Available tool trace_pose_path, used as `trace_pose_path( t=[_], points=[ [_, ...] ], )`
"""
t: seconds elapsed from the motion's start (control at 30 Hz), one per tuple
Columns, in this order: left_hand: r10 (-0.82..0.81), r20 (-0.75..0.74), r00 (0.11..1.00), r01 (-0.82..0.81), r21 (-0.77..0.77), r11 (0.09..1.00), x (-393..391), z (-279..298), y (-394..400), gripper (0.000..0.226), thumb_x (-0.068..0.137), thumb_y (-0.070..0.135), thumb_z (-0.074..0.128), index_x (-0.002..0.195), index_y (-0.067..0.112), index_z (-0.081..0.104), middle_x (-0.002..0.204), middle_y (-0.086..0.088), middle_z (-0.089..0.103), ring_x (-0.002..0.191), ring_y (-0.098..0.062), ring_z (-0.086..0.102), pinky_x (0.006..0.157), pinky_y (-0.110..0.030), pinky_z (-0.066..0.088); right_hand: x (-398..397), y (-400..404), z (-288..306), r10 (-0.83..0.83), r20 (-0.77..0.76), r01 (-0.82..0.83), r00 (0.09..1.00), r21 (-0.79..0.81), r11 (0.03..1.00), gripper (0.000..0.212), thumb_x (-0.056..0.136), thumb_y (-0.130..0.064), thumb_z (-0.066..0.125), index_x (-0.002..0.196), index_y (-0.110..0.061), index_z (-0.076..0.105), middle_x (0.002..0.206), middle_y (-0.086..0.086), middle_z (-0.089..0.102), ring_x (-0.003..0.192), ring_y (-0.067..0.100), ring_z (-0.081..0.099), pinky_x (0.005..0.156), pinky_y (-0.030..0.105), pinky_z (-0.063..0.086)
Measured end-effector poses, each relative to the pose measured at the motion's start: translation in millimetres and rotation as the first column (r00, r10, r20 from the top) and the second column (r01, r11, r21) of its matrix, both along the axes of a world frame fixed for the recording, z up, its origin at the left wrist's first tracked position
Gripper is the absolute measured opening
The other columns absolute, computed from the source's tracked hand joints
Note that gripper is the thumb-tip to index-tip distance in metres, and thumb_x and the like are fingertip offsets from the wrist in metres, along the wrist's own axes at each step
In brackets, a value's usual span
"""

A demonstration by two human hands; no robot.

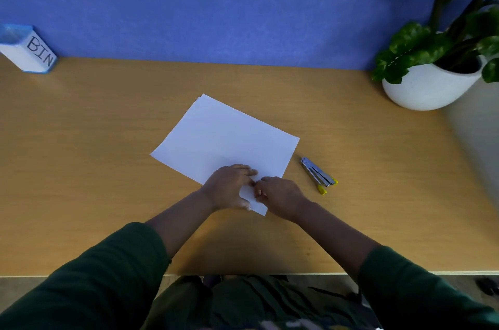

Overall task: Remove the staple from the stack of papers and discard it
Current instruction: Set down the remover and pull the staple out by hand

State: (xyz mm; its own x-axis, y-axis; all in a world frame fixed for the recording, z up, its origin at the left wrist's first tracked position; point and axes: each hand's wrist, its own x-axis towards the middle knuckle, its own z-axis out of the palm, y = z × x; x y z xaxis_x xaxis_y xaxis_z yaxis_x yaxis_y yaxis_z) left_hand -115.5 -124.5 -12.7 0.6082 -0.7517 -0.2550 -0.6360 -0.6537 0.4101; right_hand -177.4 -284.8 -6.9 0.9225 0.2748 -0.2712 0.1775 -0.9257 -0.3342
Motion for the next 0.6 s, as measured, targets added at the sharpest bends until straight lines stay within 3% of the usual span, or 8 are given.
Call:
trace_pose_path(
  t=[0.23, 0.47, 0.6],
  points=[
    [0.013, -0.023, 1.0, -0.014, -0.024, 1.0, -2.2, -1.5, -0.3, 0.066, 0.07, 0.042, 0.074, 0.131, 0.022, 0.056, 0.148, 0.006, 0.042, 0.14, -0.01, 0.03, 0.11, -0.032, 0.03, 2.3, -3.1, -3.3, 0.083, 0.05, -0.081, 0.995, -0.036, 0.996, 0.019, 0.093, -0.026, 0.05, 0.105, -0.017, 0.061, 0.103, 0.003, 0.063, 0.091, 0.019, 0.06, 0.067, 0.034, 0.05],
    [-0.008, -0.003, 1.0, 0.008, 0.006, 1.0, -6.0, -1.3, 2.6, 0.08, 0.068, 0.048, 0.075, 0.137, 0.021, 0.047, 0.15, 0.006, 0.039, 0.141, -0.009, 0.028, 0.112, -0.035, 0.029, -0.1, -4.9, -2.2, 0.019, 0.015, -0.019, 1.0, 0.03, 0.999, 0.016, 0.092, -0.026, 0.05, 0.099, -0.016, 0.06, 0.102, 0.003, 0.063, 0.093, 0.02, 0.059, 0.068, 0.032, 0.045],
    [0.026, 0.053, 0.998, -0.02, -0.108, 0.994, -9.3, 1.8, 4.7, 0.064, 0.074, 0.037, 0.07, 0.132, 0.017, 0.053, 0.133, -0.001, 0.059, 0.125, -0.017, 0.052, 0.101, -0.032, 0.043, 2.7, -6.6, 2.9, -0.094, -0.118, 0.112, 0.988, 0.158, 0.981, 0.018, 0.092, -0.026, 0.051, 0.102, -0.014, 0.06, 0.107, 0.005, 0.063, 0.096, 0.02, 0.058, 0.07, 0.027, 0.04]
  ],
)
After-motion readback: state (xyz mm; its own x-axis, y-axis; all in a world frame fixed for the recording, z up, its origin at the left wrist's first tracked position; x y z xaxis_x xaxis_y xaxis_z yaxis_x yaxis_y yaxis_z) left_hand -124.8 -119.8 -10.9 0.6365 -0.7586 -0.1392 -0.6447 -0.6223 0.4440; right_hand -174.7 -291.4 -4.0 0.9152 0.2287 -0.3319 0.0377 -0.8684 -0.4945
